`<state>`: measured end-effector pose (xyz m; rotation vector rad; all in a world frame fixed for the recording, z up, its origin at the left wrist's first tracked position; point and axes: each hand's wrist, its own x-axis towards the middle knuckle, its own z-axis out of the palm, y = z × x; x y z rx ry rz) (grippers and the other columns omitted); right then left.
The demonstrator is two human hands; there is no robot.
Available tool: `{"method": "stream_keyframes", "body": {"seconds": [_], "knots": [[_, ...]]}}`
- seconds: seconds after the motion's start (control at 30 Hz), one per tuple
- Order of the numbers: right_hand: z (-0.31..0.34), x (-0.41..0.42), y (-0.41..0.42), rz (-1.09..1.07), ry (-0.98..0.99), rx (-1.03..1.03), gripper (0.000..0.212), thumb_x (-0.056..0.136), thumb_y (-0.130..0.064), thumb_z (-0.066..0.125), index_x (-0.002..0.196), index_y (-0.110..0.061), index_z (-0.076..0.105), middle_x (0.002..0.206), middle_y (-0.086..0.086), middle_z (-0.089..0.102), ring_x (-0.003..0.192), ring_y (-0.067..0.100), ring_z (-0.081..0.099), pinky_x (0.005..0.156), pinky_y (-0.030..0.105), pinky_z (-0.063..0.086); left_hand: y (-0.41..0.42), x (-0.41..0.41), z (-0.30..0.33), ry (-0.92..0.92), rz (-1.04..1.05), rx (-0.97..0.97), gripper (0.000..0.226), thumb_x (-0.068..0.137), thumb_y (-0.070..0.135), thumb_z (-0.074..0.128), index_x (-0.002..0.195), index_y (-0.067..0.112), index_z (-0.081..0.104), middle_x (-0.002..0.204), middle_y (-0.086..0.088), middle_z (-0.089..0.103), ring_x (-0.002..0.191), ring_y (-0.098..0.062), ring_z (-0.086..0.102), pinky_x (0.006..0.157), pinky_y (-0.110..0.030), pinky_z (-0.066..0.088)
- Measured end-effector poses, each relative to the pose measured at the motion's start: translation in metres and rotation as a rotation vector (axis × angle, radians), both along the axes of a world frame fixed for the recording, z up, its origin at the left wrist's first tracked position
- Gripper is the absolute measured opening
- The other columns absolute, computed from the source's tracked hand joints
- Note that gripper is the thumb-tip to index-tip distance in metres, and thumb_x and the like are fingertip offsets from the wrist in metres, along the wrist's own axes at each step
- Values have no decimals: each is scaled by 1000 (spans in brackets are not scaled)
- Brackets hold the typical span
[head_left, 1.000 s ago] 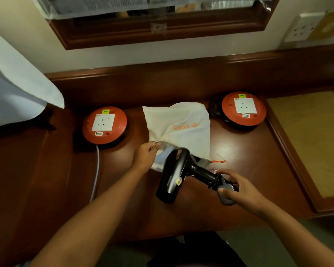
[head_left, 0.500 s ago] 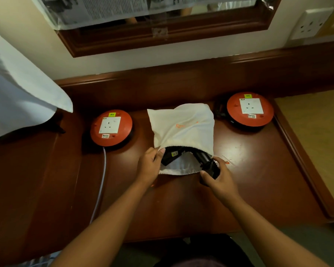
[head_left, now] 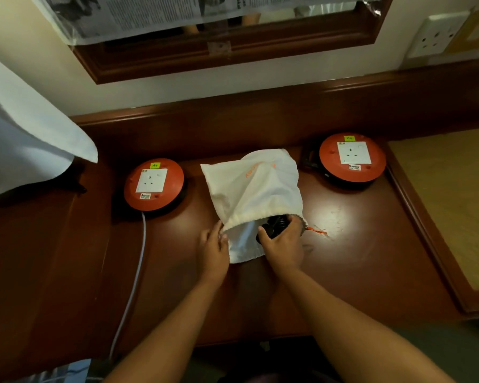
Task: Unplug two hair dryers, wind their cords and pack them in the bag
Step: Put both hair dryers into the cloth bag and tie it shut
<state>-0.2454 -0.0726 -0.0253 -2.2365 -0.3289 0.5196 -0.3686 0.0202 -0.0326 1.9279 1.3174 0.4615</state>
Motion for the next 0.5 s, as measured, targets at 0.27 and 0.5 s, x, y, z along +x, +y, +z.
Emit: {"method": "stream_keyframes", "body": {"seconds": [0.27,0.5], "knots": [[-20,11,-1,98,103,130,78,76,-42,74,132,-12,30,128,5,46,117,23,49,91,38,47,-26,-31,-47,471,-879,623,49,82,30,52,128,16,56,135,-8,53,127,-28,50,106,-41,38],[-21,25,-12,249,261,247,76,77,-17,77,137,-14,30,125,-3,41,118,14,42,96,29,37,-47,-3,-51,686,-754,187,62,99,43,34,152,15,17,158,-6,14,143,-29,15,110,-42,25]]}}
